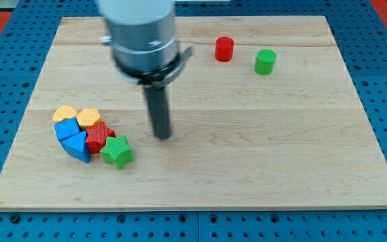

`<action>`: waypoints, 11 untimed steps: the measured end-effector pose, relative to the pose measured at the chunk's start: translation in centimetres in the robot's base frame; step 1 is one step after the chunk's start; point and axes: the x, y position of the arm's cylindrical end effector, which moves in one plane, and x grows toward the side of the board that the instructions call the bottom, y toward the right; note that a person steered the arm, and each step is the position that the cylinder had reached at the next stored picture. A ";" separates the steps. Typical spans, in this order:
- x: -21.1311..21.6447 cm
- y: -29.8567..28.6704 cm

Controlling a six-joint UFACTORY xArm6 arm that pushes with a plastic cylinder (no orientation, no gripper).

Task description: Move the green circle between yellow heart and yellow hexagon

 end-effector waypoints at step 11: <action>-11.6 -3.0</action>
